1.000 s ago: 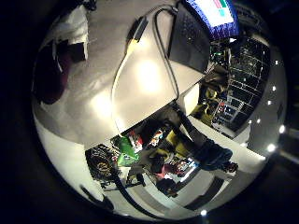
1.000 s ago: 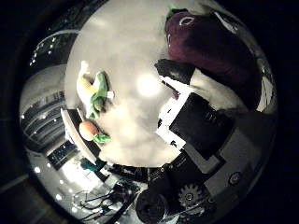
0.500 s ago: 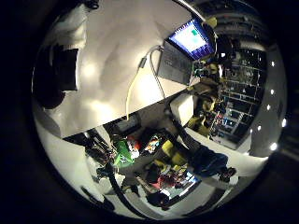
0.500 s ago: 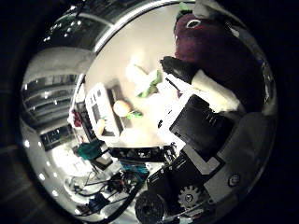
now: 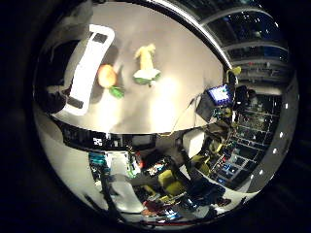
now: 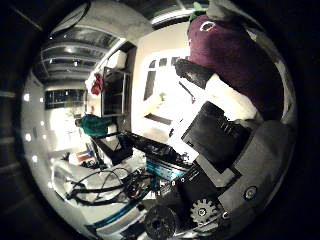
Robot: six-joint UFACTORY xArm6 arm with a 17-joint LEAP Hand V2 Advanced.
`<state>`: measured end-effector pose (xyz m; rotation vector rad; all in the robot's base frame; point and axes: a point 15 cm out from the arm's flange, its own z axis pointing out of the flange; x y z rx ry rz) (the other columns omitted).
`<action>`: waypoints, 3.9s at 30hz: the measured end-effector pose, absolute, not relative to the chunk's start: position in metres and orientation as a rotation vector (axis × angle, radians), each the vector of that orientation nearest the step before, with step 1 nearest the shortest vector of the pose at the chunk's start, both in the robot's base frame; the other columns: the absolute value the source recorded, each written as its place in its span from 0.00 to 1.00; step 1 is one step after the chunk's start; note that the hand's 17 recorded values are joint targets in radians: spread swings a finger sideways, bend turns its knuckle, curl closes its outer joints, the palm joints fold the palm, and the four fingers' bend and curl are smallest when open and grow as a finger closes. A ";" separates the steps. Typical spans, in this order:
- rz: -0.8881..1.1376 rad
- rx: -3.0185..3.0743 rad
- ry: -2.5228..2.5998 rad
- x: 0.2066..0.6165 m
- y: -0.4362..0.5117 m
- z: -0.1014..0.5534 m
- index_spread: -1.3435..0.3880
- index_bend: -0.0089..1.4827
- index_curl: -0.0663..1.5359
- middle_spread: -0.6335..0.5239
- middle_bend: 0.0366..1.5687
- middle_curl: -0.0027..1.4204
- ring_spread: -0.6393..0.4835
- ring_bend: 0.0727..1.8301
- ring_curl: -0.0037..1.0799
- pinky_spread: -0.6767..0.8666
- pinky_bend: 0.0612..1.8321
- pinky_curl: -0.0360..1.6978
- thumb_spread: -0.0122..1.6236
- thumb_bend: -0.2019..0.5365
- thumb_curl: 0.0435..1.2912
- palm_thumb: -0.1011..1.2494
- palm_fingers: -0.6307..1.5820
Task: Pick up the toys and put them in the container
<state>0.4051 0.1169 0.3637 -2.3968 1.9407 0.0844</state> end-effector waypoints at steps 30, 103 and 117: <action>0.000 -2.305 1.696 0.376 0.115 0.349 0.47 0.31 0.31 0.53 0.14 0.24 0.73 0.17 0.25 0.78 0.20 0.34 0.67 0.25 0.33 0.71 0.37; 0.097 -2.070 2.389 0.498 -0.189 0.164 0.65 0.10 0.18 0.50 0.21 0.27 0.55 0.31 0.28 0.64 0.19 0.20 0.65 0.23 0.22 0.46 0.51; 0.160 -2.133 2.498 0.522 -0.194 0.091 0.66 0.13 0.21 0.47 0.34 0.33 0.45 0.43 0.35 0.49 0.25 0.19 0.64 0.23 0.20 0.42 0.52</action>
